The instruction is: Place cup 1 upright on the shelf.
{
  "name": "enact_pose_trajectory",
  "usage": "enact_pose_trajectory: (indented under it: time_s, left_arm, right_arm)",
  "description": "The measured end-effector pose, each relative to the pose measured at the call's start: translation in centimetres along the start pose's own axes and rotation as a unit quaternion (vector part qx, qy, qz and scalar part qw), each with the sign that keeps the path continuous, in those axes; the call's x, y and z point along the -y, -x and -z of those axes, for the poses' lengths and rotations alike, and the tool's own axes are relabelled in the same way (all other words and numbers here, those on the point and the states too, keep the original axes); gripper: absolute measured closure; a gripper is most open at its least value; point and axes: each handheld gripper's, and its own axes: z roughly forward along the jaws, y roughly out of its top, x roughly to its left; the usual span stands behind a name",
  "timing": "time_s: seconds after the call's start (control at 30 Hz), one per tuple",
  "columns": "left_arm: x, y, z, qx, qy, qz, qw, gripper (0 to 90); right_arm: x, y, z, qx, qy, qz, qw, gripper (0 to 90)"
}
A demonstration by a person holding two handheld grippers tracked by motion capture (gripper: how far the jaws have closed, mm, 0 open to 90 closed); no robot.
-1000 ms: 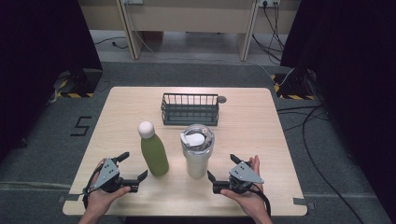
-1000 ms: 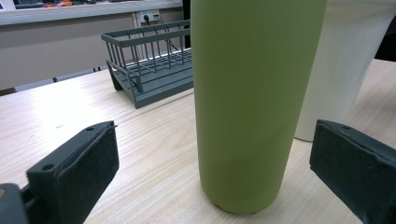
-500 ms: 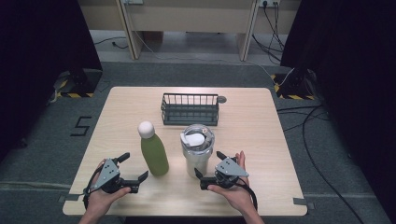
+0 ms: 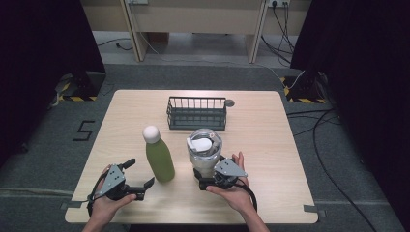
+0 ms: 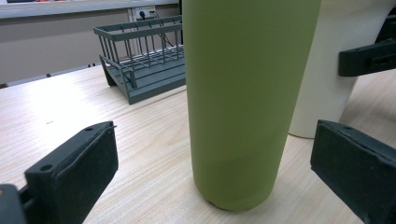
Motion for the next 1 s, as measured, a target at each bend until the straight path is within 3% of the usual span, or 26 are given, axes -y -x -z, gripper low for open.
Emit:
enact_pose_trajectory:
  time_s: [0.5,0.63,1.0]
  left_arm:
    - [0.1,0.0,-0.1,0.005,-0.003,-0.005,1.0,0.5]
    - [0.2,0.1,0.0,0.009,-0.005,-0.007,0.9999,0.6]
    - [0.2,0.1,-0.1,0.011,-0.005,-0.007,0.9999,1.0]
  right_arm:
    - [0.5,-0.3,-0.9,0.006,0.022,-0.007,0.9997,10.5]
    - [0.5,-0.1,-0.8,-0.003,0.024,0.004,0.9997,10.6]
    - [0.7,-0.2,-1.2,0.001,0.029,0.009,0.9995,8.6]
